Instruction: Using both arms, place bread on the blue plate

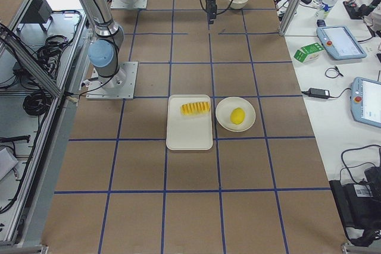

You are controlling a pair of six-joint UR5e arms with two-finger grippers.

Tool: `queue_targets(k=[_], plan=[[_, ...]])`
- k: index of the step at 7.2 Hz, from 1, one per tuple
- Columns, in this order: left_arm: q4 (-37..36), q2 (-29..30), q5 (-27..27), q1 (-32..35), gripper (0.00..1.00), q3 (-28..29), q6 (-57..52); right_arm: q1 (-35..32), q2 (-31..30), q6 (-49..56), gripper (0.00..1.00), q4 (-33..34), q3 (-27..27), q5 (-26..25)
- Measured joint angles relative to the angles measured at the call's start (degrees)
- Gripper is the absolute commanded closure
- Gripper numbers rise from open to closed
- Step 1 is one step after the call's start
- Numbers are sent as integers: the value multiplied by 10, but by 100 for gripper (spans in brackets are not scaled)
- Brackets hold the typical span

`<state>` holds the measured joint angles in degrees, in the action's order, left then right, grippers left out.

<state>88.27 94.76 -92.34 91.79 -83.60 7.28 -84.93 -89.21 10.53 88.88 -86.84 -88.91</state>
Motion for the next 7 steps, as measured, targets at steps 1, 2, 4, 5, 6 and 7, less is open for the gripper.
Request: queue_targets(k=[1,2,4,5,6,7], plan=[[-2,-4,-1,-1,0,-4,0,0,0,1,0,0,0,0],[-10,-7,-4,-4,0,-4,0,0,0,1,0,0,0,0],[-40,-15,-10,-36,0,-3,-1,0,0,1,0,0,0,0],[-46,-20,-10,-70,0,-2,-3,0,0,1,0,0,0,0],[-46,-23,-9,-111,0,0,-16,0,0,1,0,0,0,0],[-45,-25,-8,-156,0,0,-37,0,0,1,0,0,0,0]])
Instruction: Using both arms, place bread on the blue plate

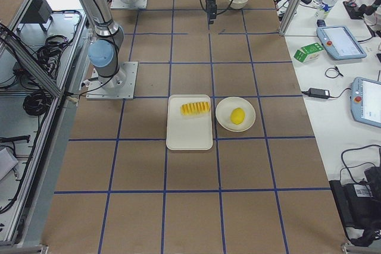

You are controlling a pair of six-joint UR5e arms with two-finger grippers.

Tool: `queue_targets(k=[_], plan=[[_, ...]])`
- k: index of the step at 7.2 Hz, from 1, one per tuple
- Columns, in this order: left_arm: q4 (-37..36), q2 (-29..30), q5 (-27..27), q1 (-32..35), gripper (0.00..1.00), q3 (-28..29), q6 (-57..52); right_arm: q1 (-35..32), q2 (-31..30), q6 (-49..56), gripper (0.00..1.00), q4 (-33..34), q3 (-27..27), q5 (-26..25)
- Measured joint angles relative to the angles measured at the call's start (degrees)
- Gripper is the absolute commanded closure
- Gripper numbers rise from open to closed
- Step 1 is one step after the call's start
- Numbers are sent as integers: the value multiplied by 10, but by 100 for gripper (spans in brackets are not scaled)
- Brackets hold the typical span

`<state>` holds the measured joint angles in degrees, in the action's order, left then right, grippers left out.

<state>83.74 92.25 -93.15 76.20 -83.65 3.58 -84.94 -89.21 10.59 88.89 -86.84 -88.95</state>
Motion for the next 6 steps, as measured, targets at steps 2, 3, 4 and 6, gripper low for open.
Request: queue_targets(k=[2,3,4,6], plan=[[1,6,-1,-108,0,-6,-21,1,-1,2,0,-4,-3,-2],[-1,17,-1,-165,0,-8,-22,2,-2,3,0,-3,-9,-3],[-4,33,1,-217,0,-12,-19,3,-3,4,0,0,-15,-3],[-29,74,-7,-284,0,-37,-21,21,-4,16,0,7,-39,-7]])
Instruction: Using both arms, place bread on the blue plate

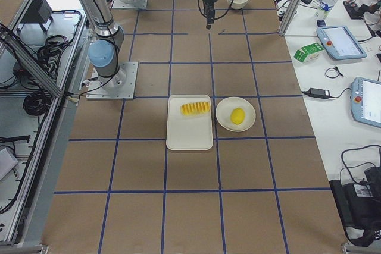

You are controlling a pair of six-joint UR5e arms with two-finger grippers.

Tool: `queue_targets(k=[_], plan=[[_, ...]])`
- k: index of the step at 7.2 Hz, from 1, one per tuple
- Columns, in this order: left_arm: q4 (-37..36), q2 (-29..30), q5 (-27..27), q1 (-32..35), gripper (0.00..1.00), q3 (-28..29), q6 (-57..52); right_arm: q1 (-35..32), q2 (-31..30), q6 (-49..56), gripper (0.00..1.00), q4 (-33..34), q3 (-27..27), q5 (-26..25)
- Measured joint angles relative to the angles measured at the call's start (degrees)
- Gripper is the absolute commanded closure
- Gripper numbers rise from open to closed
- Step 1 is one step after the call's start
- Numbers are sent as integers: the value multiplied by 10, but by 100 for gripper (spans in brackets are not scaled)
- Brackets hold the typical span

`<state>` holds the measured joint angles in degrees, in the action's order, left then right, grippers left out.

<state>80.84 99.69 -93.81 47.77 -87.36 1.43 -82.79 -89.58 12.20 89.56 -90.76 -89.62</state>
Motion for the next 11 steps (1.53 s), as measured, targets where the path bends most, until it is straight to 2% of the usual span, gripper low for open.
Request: queue_targets(k=[2,3,5,7,8,9,10,11], plan=[[-73,48,-38,-33,0,-48,-2,71,2,43,0,12,-41,-3],[-97,67,-46,-39,0,-63,-2,121,5,64,0,44,-84,-7],[-128,96,-51,-42,1,-73,-2,209,17,120,0,184,-194,-25],[-141,116,-51,-43,20,-75,-2,271,67,172,0,343,-272,-29],[-144,122,-51,-44,21,-76,-2,289,94,190,0,385,-285,-29],[-145,128,-51,-45,44,-77,-2,300,110,203,2,408,-293,-28],[-146,133,-51,-47,55,-77,-2,305,119,213,28,419,-297,-27],[-146,139,-52,-51,73,-78,-4,307,127,218,47,422,-299,-26]])
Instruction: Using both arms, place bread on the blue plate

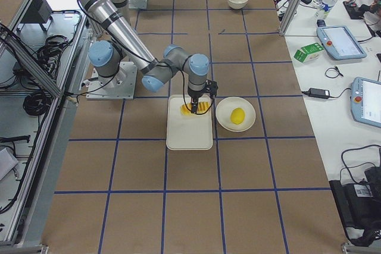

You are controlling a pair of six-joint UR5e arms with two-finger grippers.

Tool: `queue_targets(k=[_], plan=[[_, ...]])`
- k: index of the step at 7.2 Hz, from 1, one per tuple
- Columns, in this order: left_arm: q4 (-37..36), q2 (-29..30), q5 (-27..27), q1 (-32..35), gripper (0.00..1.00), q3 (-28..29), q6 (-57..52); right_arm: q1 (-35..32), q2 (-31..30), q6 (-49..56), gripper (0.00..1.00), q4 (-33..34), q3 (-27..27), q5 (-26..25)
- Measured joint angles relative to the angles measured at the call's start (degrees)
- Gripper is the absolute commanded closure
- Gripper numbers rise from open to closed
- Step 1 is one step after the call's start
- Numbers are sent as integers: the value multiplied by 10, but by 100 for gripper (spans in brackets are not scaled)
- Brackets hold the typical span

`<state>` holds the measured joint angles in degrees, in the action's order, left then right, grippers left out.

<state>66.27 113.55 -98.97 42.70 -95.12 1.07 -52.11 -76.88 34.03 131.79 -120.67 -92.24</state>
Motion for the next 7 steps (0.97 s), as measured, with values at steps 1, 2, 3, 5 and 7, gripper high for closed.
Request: queue_targets(k=[1,2,3,5,7], plan=[[0,4,-1,-5,91,0,-1,0,7,8,80,2,-1,0],[2,6,-2,-7,100,0,-1,1,12,21,100,6,-1,0],[5,6,-2,-9,100,0,-1,1,13,27,100,9,-1,1],[9,0,1,-15,100,3,-1,0,7,31,100,10,4,1],[37,-19,0,-17,100,11,-1,-4,-24,28,100,-2,10,-2]])
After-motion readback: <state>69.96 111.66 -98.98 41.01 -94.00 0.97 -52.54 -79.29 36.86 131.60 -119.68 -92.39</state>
